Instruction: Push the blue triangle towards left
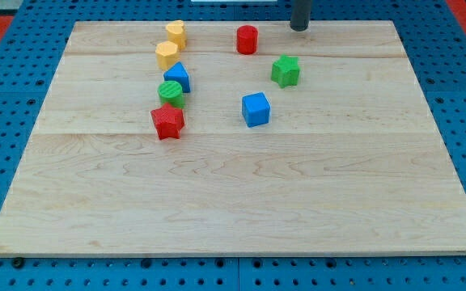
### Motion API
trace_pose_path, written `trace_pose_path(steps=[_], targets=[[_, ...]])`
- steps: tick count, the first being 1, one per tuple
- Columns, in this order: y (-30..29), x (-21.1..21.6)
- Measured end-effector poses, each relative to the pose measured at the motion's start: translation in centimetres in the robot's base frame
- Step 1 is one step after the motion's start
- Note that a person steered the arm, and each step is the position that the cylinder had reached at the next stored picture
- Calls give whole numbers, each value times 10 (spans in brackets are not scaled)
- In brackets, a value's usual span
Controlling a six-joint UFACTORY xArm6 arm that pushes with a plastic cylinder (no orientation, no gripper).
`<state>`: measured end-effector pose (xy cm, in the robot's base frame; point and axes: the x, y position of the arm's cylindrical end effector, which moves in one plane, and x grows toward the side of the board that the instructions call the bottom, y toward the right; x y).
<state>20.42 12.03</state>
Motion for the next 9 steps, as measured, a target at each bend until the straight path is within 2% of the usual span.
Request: trace_pose_path(steps=[2, 3, 5, 6, 9], targets=[[24, -12], [7, -13], [-140, -11], [-167, -9], [-123, 90]])
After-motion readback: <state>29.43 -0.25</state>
